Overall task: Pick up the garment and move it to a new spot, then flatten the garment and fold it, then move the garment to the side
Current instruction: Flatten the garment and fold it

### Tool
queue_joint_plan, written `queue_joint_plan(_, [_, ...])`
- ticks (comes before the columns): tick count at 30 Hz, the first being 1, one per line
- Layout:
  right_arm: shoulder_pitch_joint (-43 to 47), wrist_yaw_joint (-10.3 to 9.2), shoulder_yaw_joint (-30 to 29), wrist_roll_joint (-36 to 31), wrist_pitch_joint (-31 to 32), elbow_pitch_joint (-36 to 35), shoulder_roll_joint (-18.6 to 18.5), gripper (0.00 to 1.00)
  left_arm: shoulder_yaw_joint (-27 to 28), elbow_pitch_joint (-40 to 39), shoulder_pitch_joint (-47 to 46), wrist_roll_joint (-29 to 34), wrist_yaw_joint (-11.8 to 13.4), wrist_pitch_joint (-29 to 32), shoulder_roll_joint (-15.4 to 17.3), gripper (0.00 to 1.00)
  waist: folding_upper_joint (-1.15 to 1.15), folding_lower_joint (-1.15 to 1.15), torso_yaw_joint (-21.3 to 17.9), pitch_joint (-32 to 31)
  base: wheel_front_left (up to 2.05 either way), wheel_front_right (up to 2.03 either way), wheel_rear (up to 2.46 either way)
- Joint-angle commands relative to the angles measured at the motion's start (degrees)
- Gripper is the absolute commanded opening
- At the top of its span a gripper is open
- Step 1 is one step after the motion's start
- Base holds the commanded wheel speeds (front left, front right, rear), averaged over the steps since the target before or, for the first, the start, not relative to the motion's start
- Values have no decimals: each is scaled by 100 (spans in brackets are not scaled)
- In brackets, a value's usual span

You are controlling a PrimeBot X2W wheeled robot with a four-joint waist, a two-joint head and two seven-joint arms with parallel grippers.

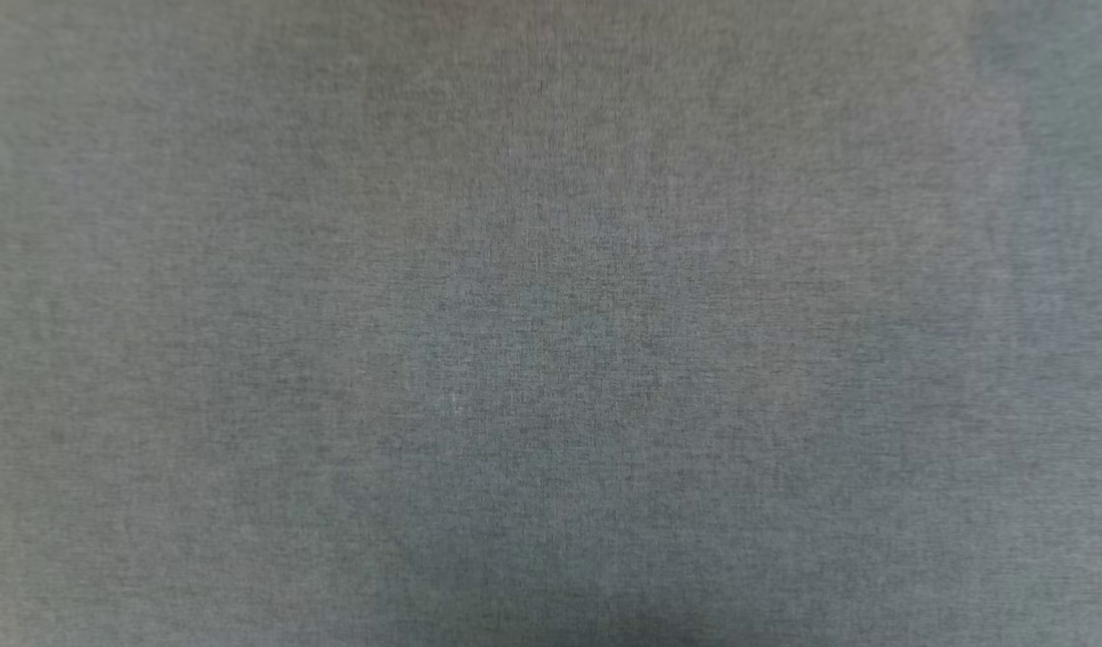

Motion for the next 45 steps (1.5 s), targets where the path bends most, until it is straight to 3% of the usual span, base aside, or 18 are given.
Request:
queue_joint_plan(1, [-230,-13,-84,-130,-185,216,-47,0,-1,206,-241,89,-15,-145,-29,0,0,-2,37,483,0,0,0])
queue_joint_plan(7, [-654,-13,-99,-416,-942,1008,138,0,-225,1094,-764,194,-127,-667,-365,0,0,-2,55,664,0,0,0])
queue_joint_plan(15, [-144,-13,220,-40,-1432,1493,251,0,-515,1849,-312,17,-284,-1185,-644,0,0,-2,53,671,0,0,0])
queue_joint_plan(29, [2650,-13,1266,1475,-1629,1144,42,0,-1069,2195,2306,-556,-340,-1902,-1014,0,0,-2,7,-408,0,0,0])
queue_joint_plan(37, [4367,-13,1641,2364,-1294,667,-175,0,-1410,2095,3914,-793,-342,-1957,-1142,0,0,-2,-10,-1246,0,0,0])
queue_joint_plan(45, [5755,-13,1856,2970,-953,265,-441,0,-1593,1954,5230,-986,-336,-1778,-1062,0,0,-2,27,-1967,0,0,0])
